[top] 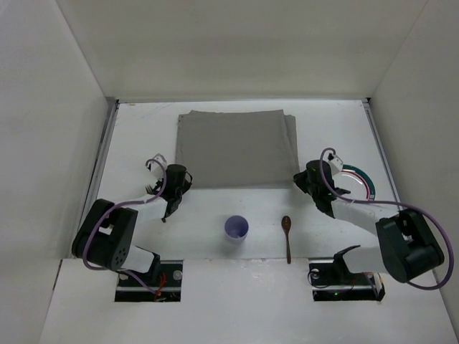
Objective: Set the dinner table for one person
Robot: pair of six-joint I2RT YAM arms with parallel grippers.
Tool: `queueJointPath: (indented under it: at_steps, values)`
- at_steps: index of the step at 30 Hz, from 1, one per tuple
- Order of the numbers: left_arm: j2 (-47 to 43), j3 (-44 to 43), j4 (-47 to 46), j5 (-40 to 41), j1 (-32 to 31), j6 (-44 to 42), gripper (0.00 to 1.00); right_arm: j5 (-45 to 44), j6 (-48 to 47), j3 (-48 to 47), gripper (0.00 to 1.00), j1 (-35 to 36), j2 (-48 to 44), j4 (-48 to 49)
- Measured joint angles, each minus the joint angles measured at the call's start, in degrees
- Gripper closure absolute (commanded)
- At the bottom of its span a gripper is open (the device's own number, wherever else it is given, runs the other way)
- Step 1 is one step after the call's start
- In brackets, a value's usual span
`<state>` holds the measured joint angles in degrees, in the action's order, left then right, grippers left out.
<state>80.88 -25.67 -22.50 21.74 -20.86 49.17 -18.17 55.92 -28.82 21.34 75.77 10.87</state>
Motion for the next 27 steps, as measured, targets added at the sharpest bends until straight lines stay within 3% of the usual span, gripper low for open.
queueJointPath:
  at_steps: [5, 20, 27]
  values:
    - [-2.82, 0.66, 1.68, 0.07, -1.51, 0.02, 0.92, 0.59, -0.72, 2.99, 0.92, -0.37, -3.02, 0.15]
    - [-9.62, 4.87, 6.14, 1.05, -5.88, 0.17, 0.93, 2.08, -0.66, 9.99, 0.94, -1.11, -12.22, -1.60]
    - [-13.33, 5.79, 9.88, 2.27, -9.11, 0.26, 0.94, 2.01, -0.44, 12.48, 0.95, -1.11, -19.67, -7.08]
